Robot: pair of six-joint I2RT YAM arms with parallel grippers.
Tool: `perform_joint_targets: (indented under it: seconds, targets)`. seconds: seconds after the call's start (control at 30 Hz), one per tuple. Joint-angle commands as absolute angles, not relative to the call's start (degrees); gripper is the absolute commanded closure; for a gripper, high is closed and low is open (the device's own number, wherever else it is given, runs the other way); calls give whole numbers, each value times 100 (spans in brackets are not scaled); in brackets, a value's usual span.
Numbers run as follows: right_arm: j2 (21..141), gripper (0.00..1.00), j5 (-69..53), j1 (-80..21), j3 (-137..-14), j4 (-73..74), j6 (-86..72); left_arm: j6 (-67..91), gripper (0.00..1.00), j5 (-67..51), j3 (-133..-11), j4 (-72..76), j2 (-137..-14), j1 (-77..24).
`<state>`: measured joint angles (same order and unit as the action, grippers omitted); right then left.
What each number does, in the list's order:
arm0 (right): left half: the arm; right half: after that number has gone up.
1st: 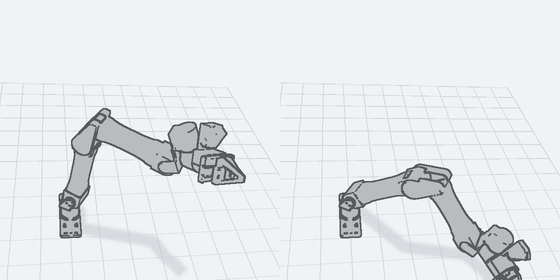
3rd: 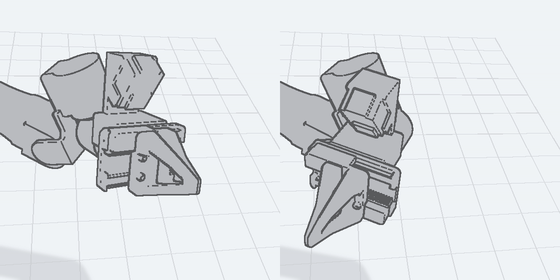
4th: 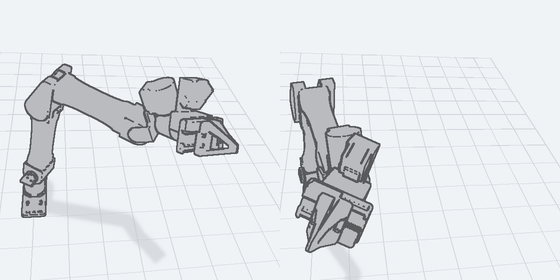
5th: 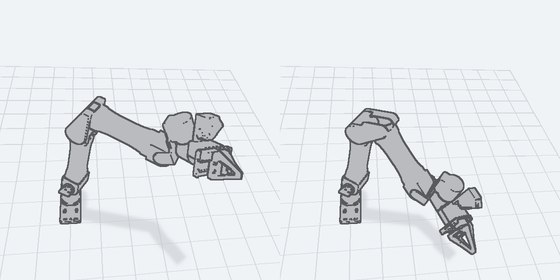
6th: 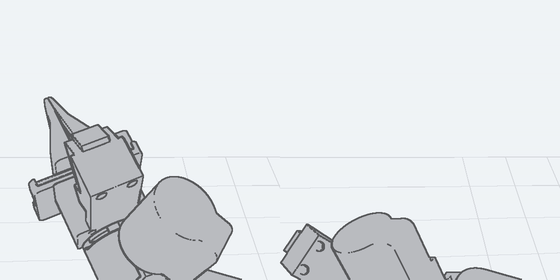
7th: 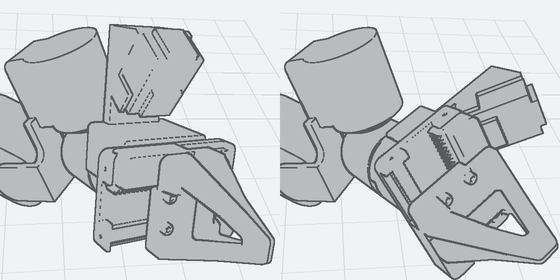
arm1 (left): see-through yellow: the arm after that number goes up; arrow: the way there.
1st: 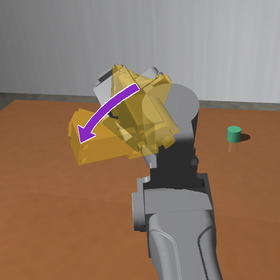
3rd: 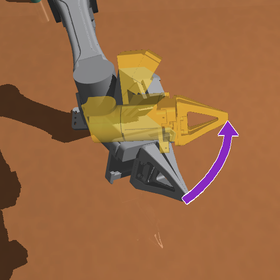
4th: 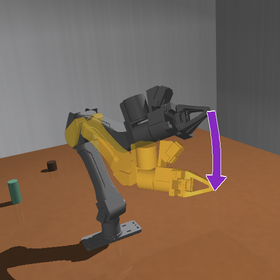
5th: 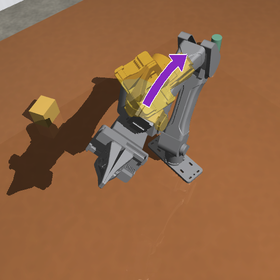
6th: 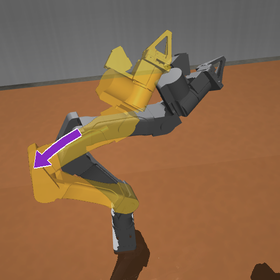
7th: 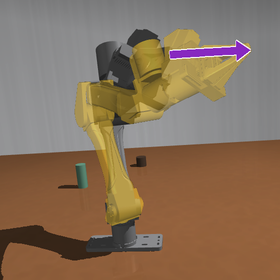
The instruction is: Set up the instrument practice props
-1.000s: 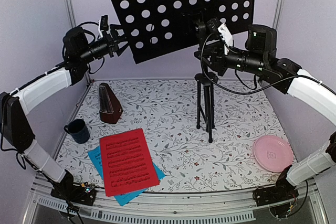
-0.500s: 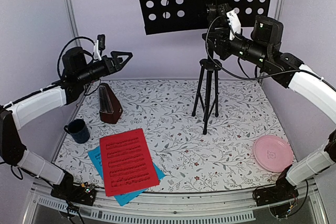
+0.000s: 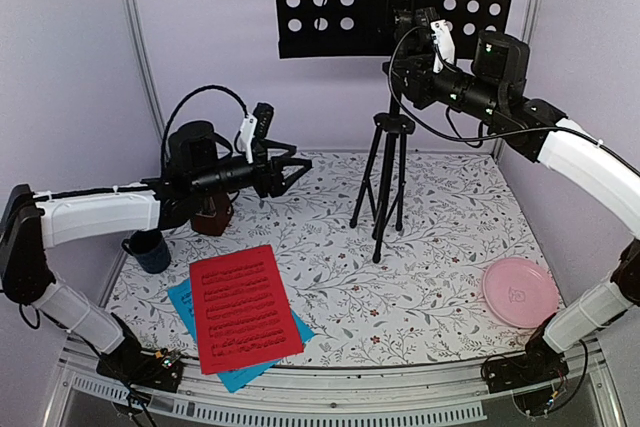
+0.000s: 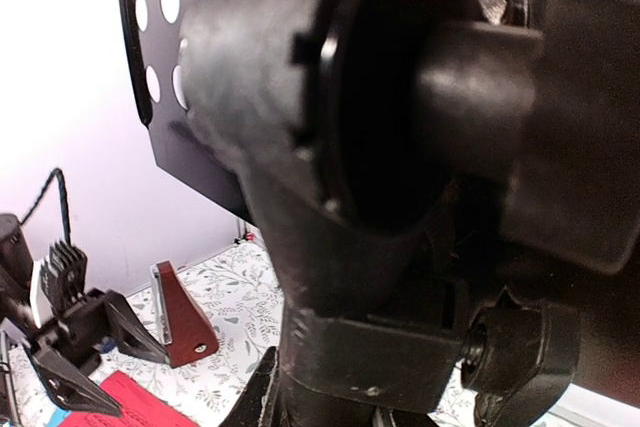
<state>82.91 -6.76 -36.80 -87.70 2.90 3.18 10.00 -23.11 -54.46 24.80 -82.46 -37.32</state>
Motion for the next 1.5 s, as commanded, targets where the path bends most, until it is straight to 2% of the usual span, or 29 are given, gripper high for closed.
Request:
perform_joint_targets:
  seconds: [0.0,0.2,0.33,0.47,0.6,0.97,1.2,1.47]
  targets:
    - [8061,100,-949,-3683,-9295,-1476,78,350,36,-2209,-5584,3186,-8589,-4036]
    - [8113,100,-1093,-3685,-9284,-1518,-169,-8,58,-2214,-6055,3293,-9326,-4505]
    - [8164,100,-1193,-3694,-9276,-1554,-214,-231,65,-2084,-6371,3267,-9757,-4758]
    - [8190,100,-1245,-3741,-9281,-1575,-154,-289,66,-1784,-6483,3289,-9932,-4863]
    - [8192,100,-1398,-3780,-9352,-1489,-62,-474,56,-1466,-6304,3335,-9827,-4845]
    - [8209,100,-1752,-3808,-9579,-1376,-152,-952,54,-1039,-7185,2654,-10252,-4737]
    - [8187,100,-1762,-3808,-9711,-1252,-202,-1420,70,-891,-7514,2334,-10435,-4760]
    - [8167,100,-1623,-3813,-9941,-986,-65,-1957,87,-572,-7179,2232,-10252,-4775]
